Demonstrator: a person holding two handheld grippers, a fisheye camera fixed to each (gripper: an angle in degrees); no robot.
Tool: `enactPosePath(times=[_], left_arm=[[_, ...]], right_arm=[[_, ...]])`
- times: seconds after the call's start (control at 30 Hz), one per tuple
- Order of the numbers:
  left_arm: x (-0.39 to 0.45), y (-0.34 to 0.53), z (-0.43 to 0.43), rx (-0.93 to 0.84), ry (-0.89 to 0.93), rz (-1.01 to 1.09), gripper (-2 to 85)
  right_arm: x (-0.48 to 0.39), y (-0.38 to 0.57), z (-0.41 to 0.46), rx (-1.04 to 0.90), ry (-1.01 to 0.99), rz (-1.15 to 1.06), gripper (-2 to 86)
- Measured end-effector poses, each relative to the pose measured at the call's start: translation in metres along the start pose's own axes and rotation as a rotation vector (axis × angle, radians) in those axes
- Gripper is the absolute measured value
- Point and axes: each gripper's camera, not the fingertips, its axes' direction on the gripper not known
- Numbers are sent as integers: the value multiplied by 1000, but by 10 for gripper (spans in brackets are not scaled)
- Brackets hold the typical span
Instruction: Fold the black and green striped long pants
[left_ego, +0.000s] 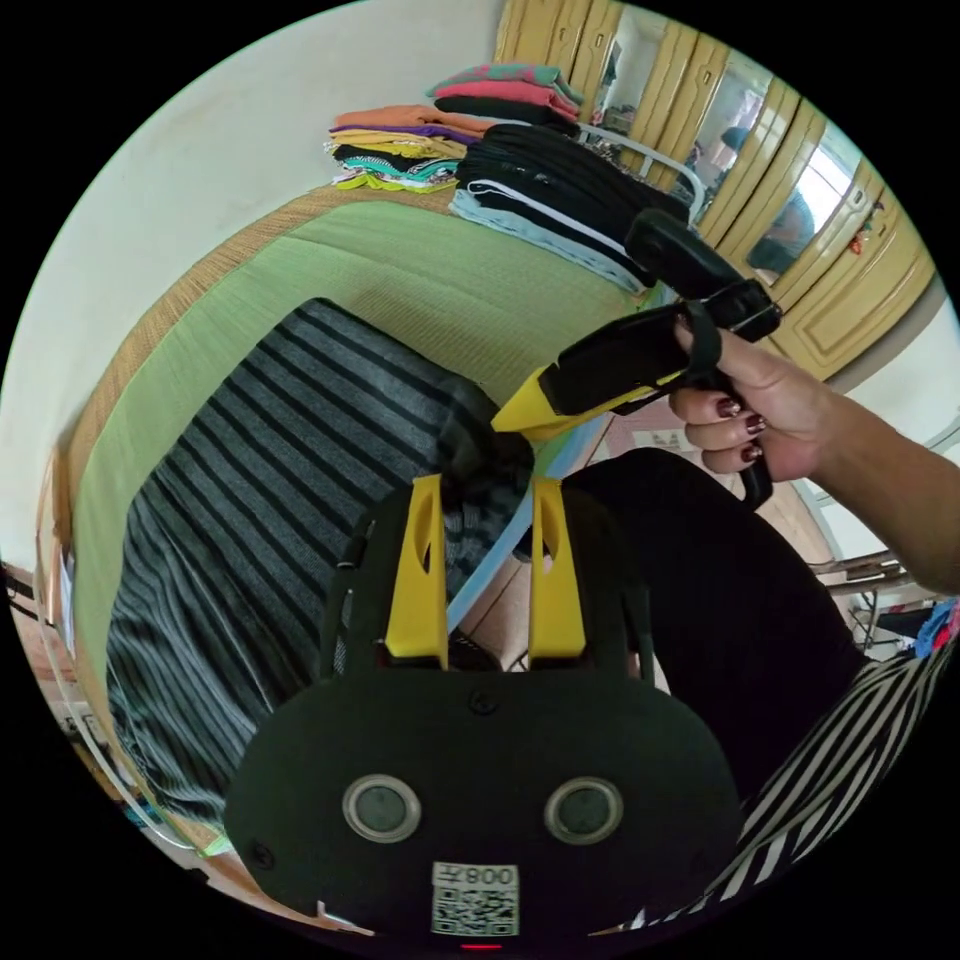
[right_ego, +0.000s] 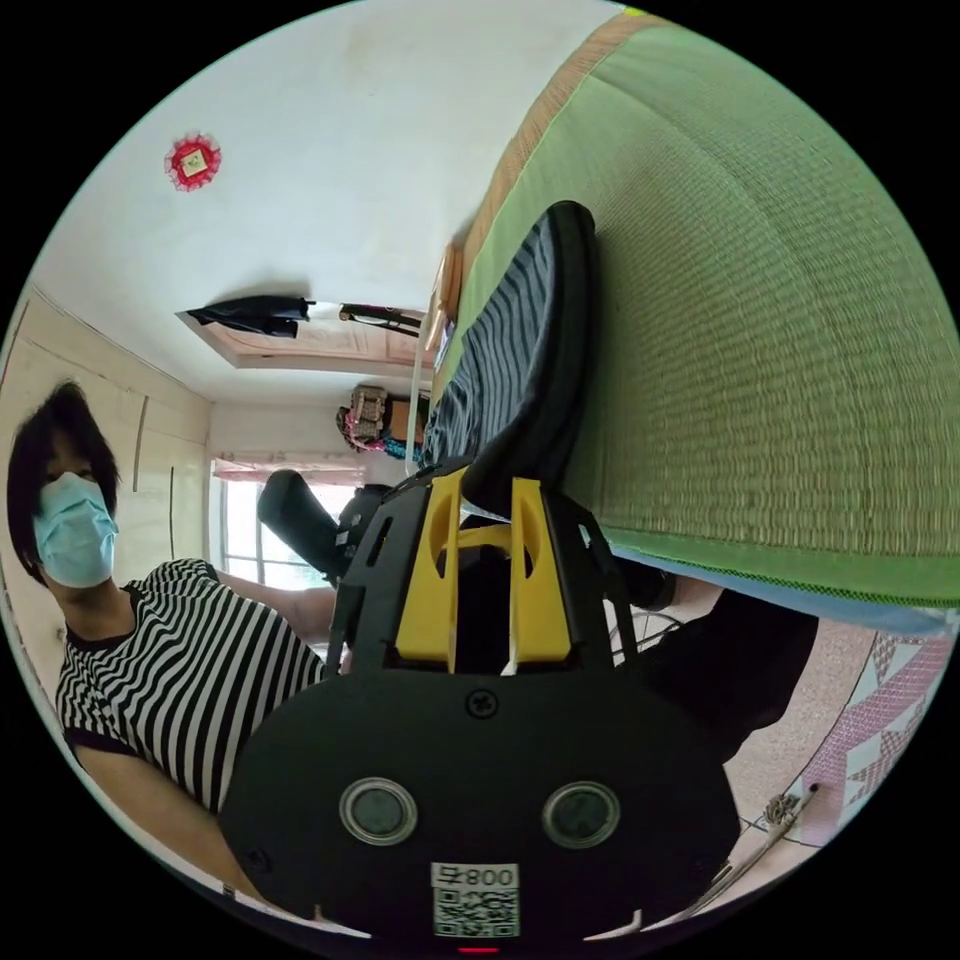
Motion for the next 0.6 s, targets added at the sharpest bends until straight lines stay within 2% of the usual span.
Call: enactPosePath(times=[0.1, 0.2, 0.4, 0.6], left_arm=[[8, 2, 11, -4, -40, -1, 103], [7, 7, 17, 10, -5, -30, 77], [10, 17, 24, 40, 53, -48, 66], [20, 25, 26, 59, 52, -44, 65]], right_arm=[[-2, -7, -1, -19, -4, -11, 87], [-4, -11, -6, -37, -2, -25, 86], [10, -28, -51, 111, 24, 5, 90], [19, -110, -39, 73, 150, 21, 117]])
